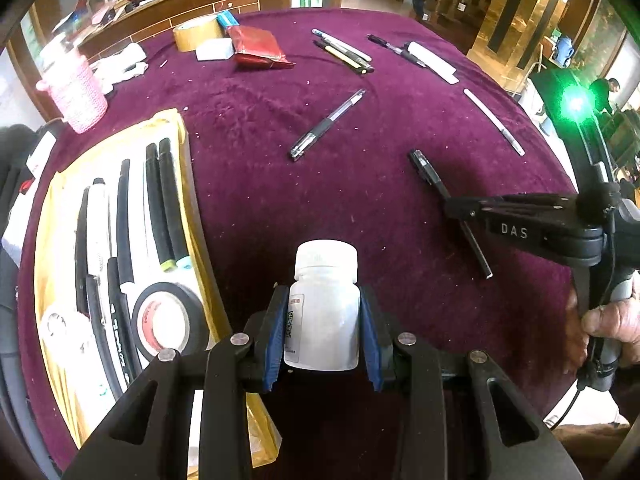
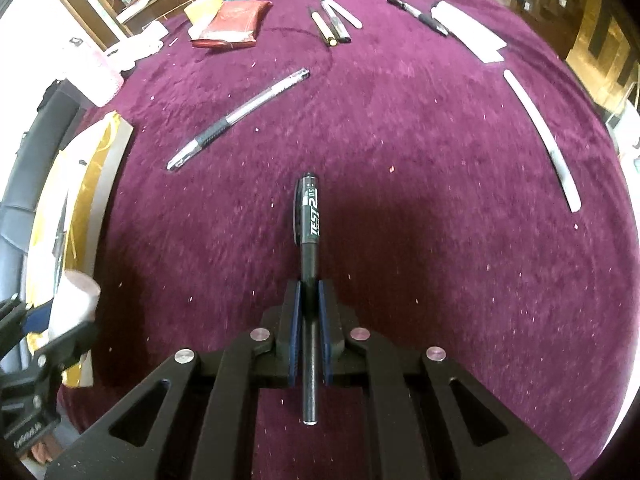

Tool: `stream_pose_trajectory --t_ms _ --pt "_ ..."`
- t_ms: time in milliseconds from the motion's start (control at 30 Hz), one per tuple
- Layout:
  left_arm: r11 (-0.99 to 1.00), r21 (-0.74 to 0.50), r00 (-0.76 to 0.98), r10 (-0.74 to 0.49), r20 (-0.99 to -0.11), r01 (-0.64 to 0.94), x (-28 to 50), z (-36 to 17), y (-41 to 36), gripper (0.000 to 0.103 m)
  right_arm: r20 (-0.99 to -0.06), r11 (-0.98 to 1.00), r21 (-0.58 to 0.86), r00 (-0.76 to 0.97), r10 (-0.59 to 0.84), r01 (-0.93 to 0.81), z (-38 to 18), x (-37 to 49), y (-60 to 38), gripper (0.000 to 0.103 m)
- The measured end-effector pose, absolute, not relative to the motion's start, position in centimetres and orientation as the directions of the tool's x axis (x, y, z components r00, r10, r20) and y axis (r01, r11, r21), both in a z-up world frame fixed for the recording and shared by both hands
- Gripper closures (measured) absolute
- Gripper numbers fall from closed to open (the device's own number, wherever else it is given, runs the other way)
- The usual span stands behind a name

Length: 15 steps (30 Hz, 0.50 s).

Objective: Organize objects
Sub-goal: 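Carry the white pill bottle and black pen toward the tray with both tools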

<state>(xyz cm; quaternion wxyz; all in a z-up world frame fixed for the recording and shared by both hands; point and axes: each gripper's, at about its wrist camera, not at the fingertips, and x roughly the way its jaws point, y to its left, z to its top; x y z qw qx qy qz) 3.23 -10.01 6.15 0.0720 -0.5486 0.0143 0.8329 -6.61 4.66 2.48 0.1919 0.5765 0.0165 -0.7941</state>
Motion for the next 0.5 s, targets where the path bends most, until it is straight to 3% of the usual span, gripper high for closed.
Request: stream_pose_trajectory --t_ms 167,500 --pt "-0.991 -0.041 -0.401 0.088 -0.912 -0.126 3.6 6.5 -10.4 0.074 -0.916 -0.918 0.255 -0.228 -0.33 0.304 2.5 -7.0 5.6 0.097" --pt "-0.992 -0.011 -0.416 0.064 -0.907 -0.13 4.2 7.3 -10.7 0.074 -0.815 -0.827 0.549 -0.146 -0.561 0.119 2.0 -7.1 9.5 0.097"
